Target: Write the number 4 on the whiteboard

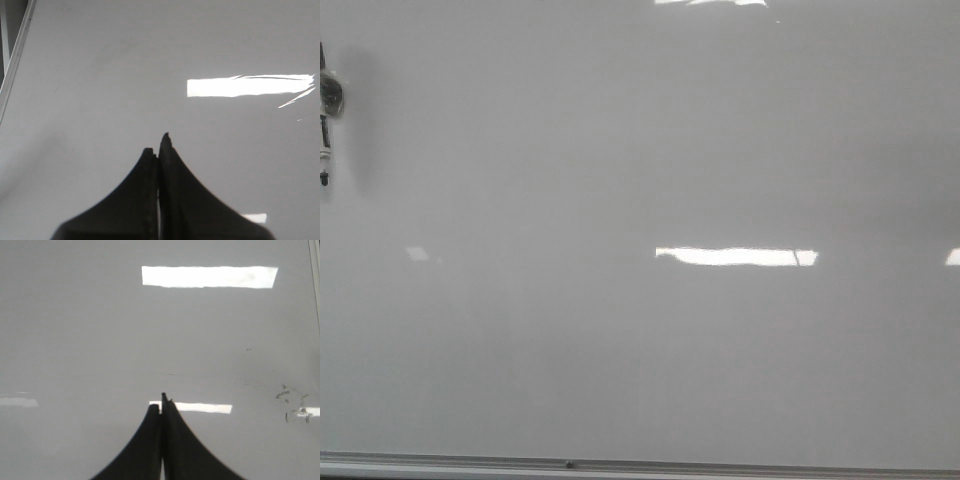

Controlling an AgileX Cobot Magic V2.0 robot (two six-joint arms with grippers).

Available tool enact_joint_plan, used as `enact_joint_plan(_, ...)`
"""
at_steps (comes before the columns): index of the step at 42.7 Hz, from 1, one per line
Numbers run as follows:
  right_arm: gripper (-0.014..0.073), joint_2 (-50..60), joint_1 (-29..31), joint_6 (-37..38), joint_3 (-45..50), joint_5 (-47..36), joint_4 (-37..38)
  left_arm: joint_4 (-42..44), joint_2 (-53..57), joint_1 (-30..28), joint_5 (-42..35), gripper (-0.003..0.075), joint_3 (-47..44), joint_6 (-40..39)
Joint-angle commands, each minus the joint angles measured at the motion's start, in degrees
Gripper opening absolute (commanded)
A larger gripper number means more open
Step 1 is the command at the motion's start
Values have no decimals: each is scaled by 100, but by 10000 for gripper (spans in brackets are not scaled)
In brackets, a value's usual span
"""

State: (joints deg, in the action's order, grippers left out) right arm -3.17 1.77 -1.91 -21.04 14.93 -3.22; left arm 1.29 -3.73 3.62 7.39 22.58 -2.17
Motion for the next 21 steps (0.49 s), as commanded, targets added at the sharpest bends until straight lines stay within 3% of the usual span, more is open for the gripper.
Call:
enact_joint_plan(1,-69,-543,-6,-7,-704,142,-5,2,-539,-18,400,-20,801,-53)
enact_joint_plan(11,-69,-1510,-6,-7,-1721,1325,-5,2,-1552,-18,1984,-20,1860,-53)
enact_joint_plan(21,-69,-2087,-6,-7,-1762,1575,-5,-8,-2175,-18,2257,-20,1887,-53)
